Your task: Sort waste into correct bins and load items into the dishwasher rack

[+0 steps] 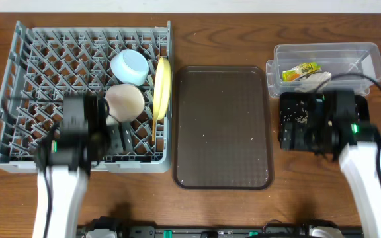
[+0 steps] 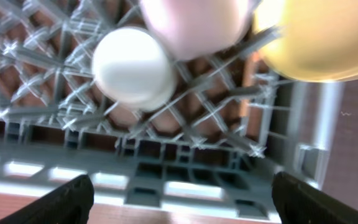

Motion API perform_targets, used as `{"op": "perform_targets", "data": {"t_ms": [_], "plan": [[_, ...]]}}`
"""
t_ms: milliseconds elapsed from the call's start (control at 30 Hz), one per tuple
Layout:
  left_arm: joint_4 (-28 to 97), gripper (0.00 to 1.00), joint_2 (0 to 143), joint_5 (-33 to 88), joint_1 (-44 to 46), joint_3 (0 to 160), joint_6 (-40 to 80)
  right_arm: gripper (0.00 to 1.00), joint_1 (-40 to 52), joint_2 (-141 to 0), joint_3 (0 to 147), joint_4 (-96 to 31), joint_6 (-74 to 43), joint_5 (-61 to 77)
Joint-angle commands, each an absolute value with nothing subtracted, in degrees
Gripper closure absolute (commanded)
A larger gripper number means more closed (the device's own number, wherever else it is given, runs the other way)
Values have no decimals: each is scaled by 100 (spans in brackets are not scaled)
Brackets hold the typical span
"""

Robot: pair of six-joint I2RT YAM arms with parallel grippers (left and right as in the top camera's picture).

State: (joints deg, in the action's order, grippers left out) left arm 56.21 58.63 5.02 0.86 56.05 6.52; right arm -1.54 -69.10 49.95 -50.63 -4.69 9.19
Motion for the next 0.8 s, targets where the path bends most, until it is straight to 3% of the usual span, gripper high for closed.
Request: {"op": "perform_targets", "data": {"t_ms": [0, 300, 767], "plan": [[5391, 7, 4821, 749, 303, 5074, 198, 1, -143, -5706, 4510, -4709, -552, 899], [5048, 6, 2867, 749, 395, 4624, 519, 1, -143, -3365, 4134, -4504, -552, 661], [5046, 5, 2729, 749, 395, 4624, 519, 1, -143, -3037, 4134, -5089, -552, 661]]}}
